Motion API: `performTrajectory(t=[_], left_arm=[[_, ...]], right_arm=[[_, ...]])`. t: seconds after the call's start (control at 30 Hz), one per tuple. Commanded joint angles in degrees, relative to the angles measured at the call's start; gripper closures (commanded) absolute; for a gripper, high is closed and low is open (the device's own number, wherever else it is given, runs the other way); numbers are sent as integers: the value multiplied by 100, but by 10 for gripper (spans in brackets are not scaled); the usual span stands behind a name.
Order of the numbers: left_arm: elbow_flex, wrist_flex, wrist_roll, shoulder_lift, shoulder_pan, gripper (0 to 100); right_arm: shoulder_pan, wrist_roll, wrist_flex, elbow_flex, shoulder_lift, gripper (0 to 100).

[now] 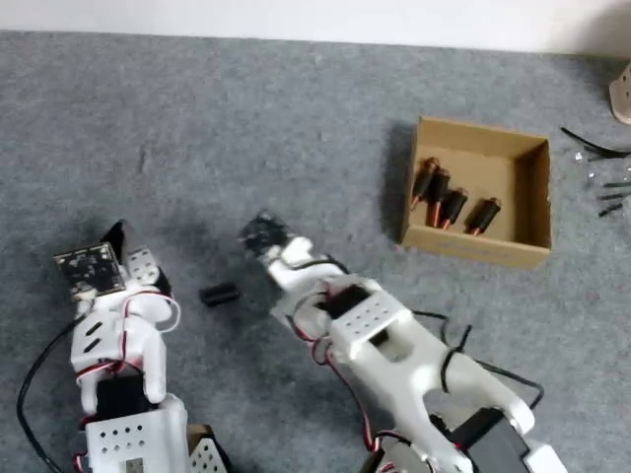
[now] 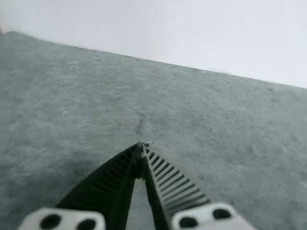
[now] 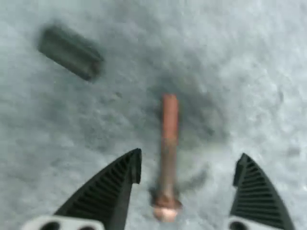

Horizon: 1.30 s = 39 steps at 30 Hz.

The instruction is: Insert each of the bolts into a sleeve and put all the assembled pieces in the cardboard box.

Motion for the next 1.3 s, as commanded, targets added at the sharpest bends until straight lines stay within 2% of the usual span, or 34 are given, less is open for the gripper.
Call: performTrajectory(t=[0.0,0.17,0.4,0.63,0.83,1.07,1.27], left_arm=[[-514,185,70,48,-725,994],[-813,879,369,48,-1086,993],[-769,862,378,48,-1288,993],[-629,870,360,48,-1077,993],[-620,870,360,48,-1059,993],[-514,862,360,48,-1059,993],[-505,862,360,48,-1059,993]], right_arm=[[-611,88,321,-725,127,706],[-971,756,901,-1956,1200,706],[-980,844,1218,-3582,3160,706],[-954,870,1218,-3952,4057,728],[-963,1240,1508,-3960,4075,998],[-875,1222,1543,-3960,3987,994],[-233,1073,1727,-3319,2273,994]])
